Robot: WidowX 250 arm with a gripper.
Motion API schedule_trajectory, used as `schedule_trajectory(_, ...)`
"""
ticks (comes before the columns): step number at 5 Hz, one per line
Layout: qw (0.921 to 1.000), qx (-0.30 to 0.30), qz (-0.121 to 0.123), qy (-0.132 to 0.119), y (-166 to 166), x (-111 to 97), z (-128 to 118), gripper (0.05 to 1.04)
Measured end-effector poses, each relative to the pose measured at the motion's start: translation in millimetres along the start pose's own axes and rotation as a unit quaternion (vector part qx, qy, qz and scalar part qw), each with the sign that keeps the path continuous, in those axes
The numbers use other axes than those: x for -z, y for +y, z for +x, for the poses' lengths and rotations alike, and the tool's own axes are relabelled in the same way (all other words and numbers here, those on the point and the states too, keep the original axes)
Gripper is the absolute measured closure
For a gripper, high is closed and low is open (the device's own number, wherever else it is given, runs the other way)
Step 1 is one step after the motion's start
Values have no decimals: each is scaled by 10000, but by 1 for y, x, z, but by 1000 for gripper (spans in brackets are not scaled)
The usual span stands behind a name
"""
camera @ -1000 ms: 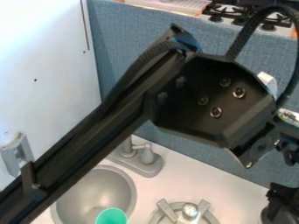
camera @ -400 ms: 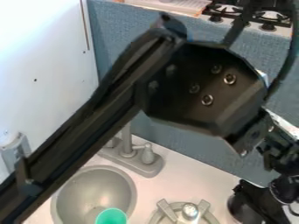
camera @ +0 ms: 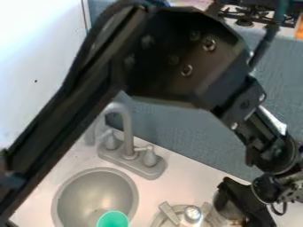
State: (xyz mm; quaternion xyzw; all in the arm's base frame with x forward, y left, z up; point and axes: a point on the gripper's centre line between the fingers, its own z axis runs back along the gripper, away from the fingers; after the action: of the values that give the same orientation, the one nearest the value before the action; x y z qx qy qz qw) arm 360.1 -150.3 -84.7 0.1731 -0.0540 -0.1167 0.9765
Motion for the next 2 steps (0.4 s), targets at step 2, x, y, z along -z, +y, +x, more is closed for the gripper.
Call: schedule_trajectory(2, 9988, -397, -160, -218, 32, -11, 10, 83)
